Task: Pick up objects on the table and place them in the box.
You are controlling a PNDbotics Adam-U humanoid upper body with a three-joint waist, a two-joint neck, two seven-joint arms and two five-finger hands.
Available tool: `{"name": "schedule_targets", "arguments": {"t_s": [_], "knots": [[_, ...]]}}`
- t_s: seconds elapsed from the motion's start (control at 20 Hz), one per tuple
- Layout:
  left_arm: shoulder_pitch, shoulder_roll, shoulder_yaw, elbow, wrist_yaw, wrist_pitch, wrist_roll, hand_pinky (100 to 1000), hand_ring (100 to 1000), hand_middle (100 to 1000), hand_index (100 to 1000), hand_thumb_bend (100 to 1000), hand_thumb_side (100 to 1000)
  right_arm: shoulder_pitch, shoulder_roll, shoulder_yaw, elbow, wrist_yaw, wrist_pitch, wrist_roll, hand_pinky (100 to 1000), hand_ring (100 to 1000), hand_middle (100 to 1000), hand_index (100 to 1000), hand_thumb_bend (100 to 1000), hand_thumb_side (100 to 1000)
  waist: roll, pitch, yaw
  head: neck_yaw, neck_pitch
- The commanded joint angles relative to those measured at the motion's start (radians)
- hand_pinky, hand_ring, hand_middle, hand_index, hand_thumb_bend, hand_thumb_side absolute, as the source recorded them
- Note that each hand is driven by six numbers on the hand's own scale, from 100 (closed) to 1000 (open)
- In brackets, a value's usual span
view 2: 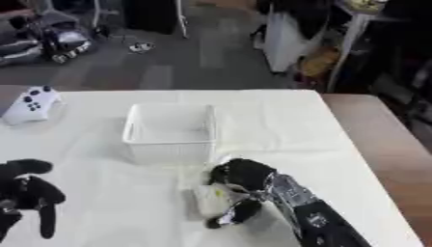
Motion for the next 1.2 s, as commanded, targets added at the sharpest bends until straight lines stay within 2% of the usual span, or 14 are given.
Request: {"name": "schedule_targets", "arguments": {"t_s": [0.05, 0.1, 0.15, 0.2, 0.25, 0.3, 0.35, 0.4, 0.5, 0.55, 0.7, 0.95, 1.2], "knots": [[-0.008, 0.014, 0.001, -0.018, 0.003, -0.001, -0.003, 397, 736, 869, 924, 449, 962, -0.003, -0.014, 0.002, -0.011, 0.014, 0.001, -0.073, 100, 351, 465, 395, 533, 867, 0.005, -0.01, 0.001, -0.003, -0.008], [-0.008, 0.014, 0.001, -0.018, 0.003, -0.001, -0.003, 397, 736, 869, 924, 449, 962, -0.001, -0.014, 0.0, -0.017, 0.009, 0.003, -0.123, 100, 329, 448, 371, 528, 865, 0.005, -0.01, 0.001, -0.003, -0.008], [-0.007, 0.013, 0.001, -0.018, 0.003, -0.001, -0.003, 397, 737, 869, 924, 448, 962, 0.0, -0.012, -0.004, -0.019, -0.004, 0.004, -0.178, 100, 178, 303, 257, 443, 856, 0.005, -0.009, 0.0, -0.003, -0.008], [-0.007, 0.013, 0.002, -0.018, 0.002, -0.001, -0.003, 397, 737, 869, 924, 448, 962, 0.002, -0.011, -0.005, -0.016, -0.02, 0.004, -0.23, 100, 205, 331, 274, 462, 858, 0.005, -0.009, 0.0, -0.003, -0.008], [-0.007, 0.013, 0.001, -0.018, 0.002, -0.001, -0.003, 397, 737, 869, 924, 448, 963, 0.003, -0.011, -0.006, -0.01, -0.03, 0.004, -0.271, 100, 100, 192, 238, 434, 828, 0.005, -0.009, 0.0, -0.003, -0.008], [-0.007, 0.013, 0.001, -0.018, 0.002, -0.001, -0.003, 397, 737, 869, 924, 448, 963, 0.004, -0.01, -0.007, -0.003, -0.042, 0.003, -0.307, 100, 101, 219, 238, 432, 837, 0.005, -0.01, 0.0, -0.002, -0.008], [-0.007, 0.013, 0.001, -0.018, 0.002, -0.001, -0.003, 397, 737, 869, 924, 448, 963, 0.004, -0.01, -0.007, 0.004, -0.051, 0.0, -0.336, 100, 100, 123, 258, 411, 807, 0.005, -0.01, 0.0, -0.002, -0.008], [-0.007, 0.013, 0.001, -0.018, 0.002, -0.001, -0.003, 397, 737, 869, 924, 448, 963, 0.005, -0.01, -0.007, 0.011, -0.062, -0.004, -0.359, 100, 100, 138, 252, 427, 802, 0.005, -0.01, 0.0, -0.002, -0.008], [-0.006, 0.013, 0.001, -0.018, 0.002, -0.001, -0.003, 397, 737, 869, 924, 448, 963, 0.005, -0.009, -0.007, 0.023, -0.08, -0.014, -0.39, 100, 100, 104, 272, 383, 808, 0.005, -0.01, 0.0, -0.002, -0.008], [-0.006, 0.013, 0.001, -0.018, 0.002, -0.001, -0.003, 397, 737, 869, 924, 448, 963, 0.006, -0.008, -0.008, 0.028, -0.09, -0.02, -0.401, 100, 100, 100, 301, 322, 839, 0.006, -0.01, 0.0, -0.002, -0.008], [-0.005, 0.013, 0.001, -0.018, 0.001, -0.001, -0.003, 397, 737, 869, 924, 447, 964, 0.009, -0.006, -0.012, 0.037, -0.123, -0.035, -0.424, 100, 100, 100, 325, 290, 867, 0.006, -0.01, -0.001, -0.003, -0.008], [-0.004, 0.013, 0.001, -0.018, 0.001, 0.0, -0.004, 397, 738, 870, 924, 446, 964, 0.018, -0.004, -0.022, 0.03, -0.179, -0.025, -0.413, 100, 100, 100, 341, 292, 852, 0.006, -0.01, -0.001, -0.002, -0.008], [-0.003, 0.012, 0.001, -0.018, 0.001, -0.001, -0.004, 397, 738, 870, 924, 446, 965, 0.017, 0.001, -0.03, -0.036, -0.257, 0.015, -0.384, 100, 100, 100, 338, 290, 812, 0.007, -0.011, -0.003, -0.004, -0.007]]}}
